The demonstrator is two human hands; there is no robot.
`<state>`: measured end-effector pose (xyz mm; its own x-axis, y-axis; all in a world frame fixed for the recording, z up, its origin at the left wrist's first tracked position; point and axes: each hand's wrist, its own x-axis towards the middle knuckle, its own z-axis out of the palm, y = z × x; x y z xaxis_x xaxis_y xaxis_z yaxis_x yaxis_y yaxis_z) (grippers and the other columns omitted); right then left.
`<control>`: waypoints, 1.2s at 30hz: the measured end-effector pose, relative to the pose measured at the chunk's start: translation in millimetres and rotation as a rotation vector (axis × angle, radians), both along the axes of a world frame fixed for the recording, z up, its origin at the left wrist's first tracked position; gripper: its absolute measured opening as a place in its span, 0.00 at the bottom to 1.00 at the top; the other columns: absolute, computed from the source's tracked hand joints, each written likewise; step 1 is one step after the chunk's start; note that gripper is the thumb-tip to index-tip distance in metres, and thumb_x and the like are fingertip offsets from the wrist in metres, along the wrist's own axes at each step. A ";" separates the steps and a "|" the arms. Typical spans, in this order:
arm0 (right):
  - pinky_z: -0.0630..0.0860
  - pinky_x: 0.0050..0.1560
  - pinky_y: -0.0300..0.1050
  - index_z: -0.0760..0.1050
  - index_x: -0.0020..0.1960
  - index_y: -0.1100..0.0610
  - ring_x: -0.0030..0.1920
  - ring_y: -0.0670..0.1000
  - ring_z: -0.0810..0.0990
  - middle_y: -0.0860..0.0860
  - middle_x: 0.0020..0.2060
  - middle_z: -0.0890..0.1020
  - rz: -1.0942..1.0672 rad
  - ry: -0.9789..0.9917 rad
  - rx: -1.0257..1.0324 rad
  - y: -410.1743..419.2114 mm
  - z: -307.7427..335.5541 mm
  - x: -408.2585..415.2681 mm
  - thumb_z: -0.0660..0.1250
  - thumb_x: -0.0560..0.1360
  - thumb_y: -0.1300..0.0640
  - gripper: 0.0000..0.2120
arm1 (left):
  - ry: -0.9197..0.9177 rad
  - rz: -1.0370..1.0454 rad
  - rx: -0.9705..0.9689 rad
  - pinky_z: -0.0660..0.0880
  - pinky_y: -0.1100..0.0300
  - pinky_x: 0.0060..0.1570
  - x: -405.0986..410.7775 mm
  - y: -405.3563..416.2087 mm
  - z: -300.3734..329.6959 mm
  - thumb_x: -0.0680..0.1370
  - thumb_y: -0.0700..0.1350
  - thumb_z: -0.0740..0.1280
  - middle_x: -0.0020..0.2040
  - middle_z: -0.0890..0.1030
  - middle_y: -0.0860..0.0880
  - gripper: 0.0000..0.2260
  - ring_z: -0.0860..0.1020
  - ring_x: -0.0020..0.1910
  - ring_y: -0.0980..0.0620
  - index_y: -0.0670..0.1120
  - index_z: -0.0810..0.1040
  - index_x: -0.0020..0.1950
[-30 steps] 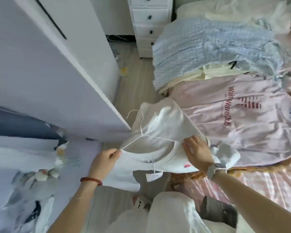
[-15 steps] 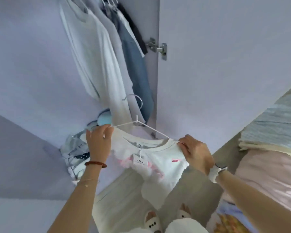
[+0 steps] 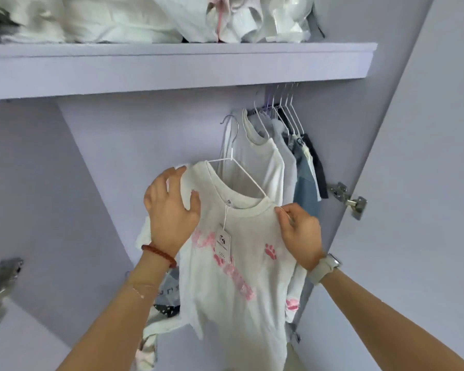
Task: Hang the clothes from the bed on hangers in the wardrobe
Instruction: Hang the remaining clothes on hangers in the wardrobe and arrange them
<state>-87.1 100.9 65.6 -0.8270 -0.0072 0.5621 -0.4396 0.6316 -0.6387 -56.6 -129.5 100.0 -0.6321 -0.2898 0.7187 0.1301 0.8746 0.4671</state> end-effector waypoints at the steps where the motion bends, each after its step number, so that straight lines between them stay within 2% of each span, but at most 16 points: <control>1: 0.73 0.38 0.49 0.76 0.43 0.61 0.35 0.59 0.79 0.56 0.31 0.81 -0.007 -0.028 -0.038 -7.3 8.1 -12.0 0.61 0.77 0.53 0.12 | 0.067 0.014 -0.070 0.63 0.44 0.62 -1.9 2.6 12.5 0.72 0.49 0.58 0.62 0.72 0.41 0.22 0.67 0.63 0.43 0.43 0.72 0.64; 3: 0.73 0.40 0.52 0.75 0.44 0.62 0.37 0.61 0.78 0.58 0.31 0.80 -0.019 -0.053 -0.092 -21.1 25.0 -34.2 0.62 0.77 0.55 0.11 | 0.197 0.054 -0.216 0.62 0.47 0.61 -7.1 9.1 38.8 0.73 0.46 0.60 0.63 0.72 0.40 0.20 0.65 0.64 0.43 0.43 0.73 0.63; 7: 0.69 0.36 0.46 0.75 0.43 0.63 0.34 0.56 0.74 0.58 0.31 0.78 -0.020 -0.023 -0.180 -47.5 53.9 -76.0 0.61 0.78 0.57 0.10 | 0.380 0.135 -0.457 0.57 0.45 0.65 -27.1 23.5 90.8 0.72 0.42 0.63 0.67 0.70 0.39 0.20 0.61 0.68 0.41 0.46 0.73 0.65; 11: 0.66 0.36 0.43 0.74 0.45 0.63 0.36 0.56 0.75 0.58 0.34 0.79 -0.030 -0.061 -0.228 -65.8 75.8 -123.5 0.58 0.79 0.56 0.11 | 0.308 0.292 -0.547 0.47 0.38 0.69 -63.2 26.9 119.7 0.74 0.45 0.61 0.72 0.63 0.39 0.24 0.55 0.72 0.39 0.49 0.67 0.71; 14: 0.67 0.36 0.44 0.74 0.50 0.63 0.42 0.60 0.78 0.60 0.40 0.81 -0.048 -0.100 -0.186 -74.9 80.9 -156.9 0.56 0.79 0.54 0.13 | 0.222 0.363 -0.581 0.47 0.35 0.68 -89.8 17.3 116.4 0.75 0.49 0.60 0.74 0.59 0.39 0.26 0.52 0.73 0.38 0.50 0.61 0.74; 18: 0.67 0.40 0.46 0.73 0.52 0.63 0.48 0.63 0.78 0.61 0.46 0.80 -0.065 -0.234 -0.190 -77.6 71.4 -190.2 0.55 0.79 0.54 0.14 | 0.213 0.418 -0.637 0.43 0.36 0.68 -105.5 6.6 108.7 0.76 0.53 0.60 0.75 0.57 0.40 0.29 0.50 0.73 0.38 0.51 0.57 0.75; 21: 0.66 0.39 0.44 0.72 0.51 0.61 0.48 0.61 0.78 0.60 0.50 0.79 -0.079 -0.317 -0.174 -72.1 51.9 -198.8 0.54 0.80 0.51 0.14 | 0.225 0.440 -0.669 0.41 0.37 0.67 -109.4 4.4 107.2 0.76 0.54 0.60 0.75 0.54 0.40 0.30 0.50 0.73 0.37 0.51 0.55 0.75; 23: 0.66 0.38 0.44 0.70 0.47 0.58 0.46 0.61 0.78 0.58 0.44 0.79 -0.057 -0.319 -0.158 -68.4 43.6 -198.7 0.54 0.79 0.50 0.13 | 0.224 0.441 -0.680 0.40 0.37 0.68 -110.7 3.2 105.9 0.76 0.55 0.60 0.74 0.52 0.41 0.30 0.49 0.73 0.37 0.52 0.54 0.76; 25: 0.65 0.38 0.43 0.71 0.46 0.58 0.42 0.59 0.77 0.54 0.37 0.77 -0.042 -0.307 -0.155 -66.9 41.5 -196.8 0.55 0.79 0.51 0.12 | 0.214 0.444 -0.686 0.41 0.37 0.67 -111.5 2.1 105.8 0.75 0.55 0.60 0.74 0.51 0.42 0.31 0.49 0.73 0.37 0.52 0.54 0.76; 28: 0.65 0.39 0.43 0.72 0.44 0.58 0.36 0.54 0.72 0.51 0.33 0.74 -0.004 -0.242 -0.161 -62.8 38.1 -185.5 0.57 0.78 0.55 0.09 | 0.188 0.441 -0.681 0.42 0.36 0.67 -110.4 2.1 106.1 0.75 0.54 0.61 0.75 0.53 0.41 0.31 0.49 0.73 0.38 0.52 0.54 0.76; 30: 0.70 0.45 0.47 0.73 0.48 0.58 0.43 0.54 0.74 0.53 0.40 0.77 0.084 -0.191 -0.158 -56.9 33.3 -173.2 0.58 0.77 0.58 0.06 | 0.169 0.426 -0.659 0.43 0.36 0.68 -107.7 4.5 108.0 0.74 0.53 0.61 0.75 0.54 0.41 0.31 0.49 0.73 0.38 0.52 0.54 0.76; 32: 0.69 0.60 0.52 0.71 0.63 0.58 0.58 0.57 0.72 0.56 0.56 0.75 0.126 -0.121 -0.055 -47.3 27.7 -159.0 0.58 0.77 0.58 0.15 | 0.165 0.397 -0.609 0.44 0.36 0.68 -103.5 10.1 107.8 0.74 0.50 0.61 0.75 0.55 0.41 0.31 0.49 0.73 0.38 0.51 0.56 0.75; 33: 0.67 0.63 0.53 0.67 0.68 0.59 0.62 0.58 0.69 0.57 0.61 0.73 0.115 -0.085 0.002 -40.9 26.7 -149.4 0.57 0.77 0.58 0.19 | 0.166 0.374 -0.570 0.44 0.36 0.68 -101.0 14.0 104.8 0.73 0.49 0.61 0.75 0.55 0.41 0.30 0.50 0.74 0.38 0.51 0.57 0.75; 36: 0.69 0.62 0.57 0.66 0.68 0.62 0.62 0.62 0.70 0.61 0.63 0.72 0.019 0.081 0.162 -16.6 22.5 -115.8 0.51 0.77 0.53 0.23 | 0.172 0.251 -0.410 0.46 0.35 0.68 -91.0 30.0 76.9 0.73 0.47 0.61 0.74 0.59 0.41 0.27 0.53 0.73 0.40 0.49 0.63 0.73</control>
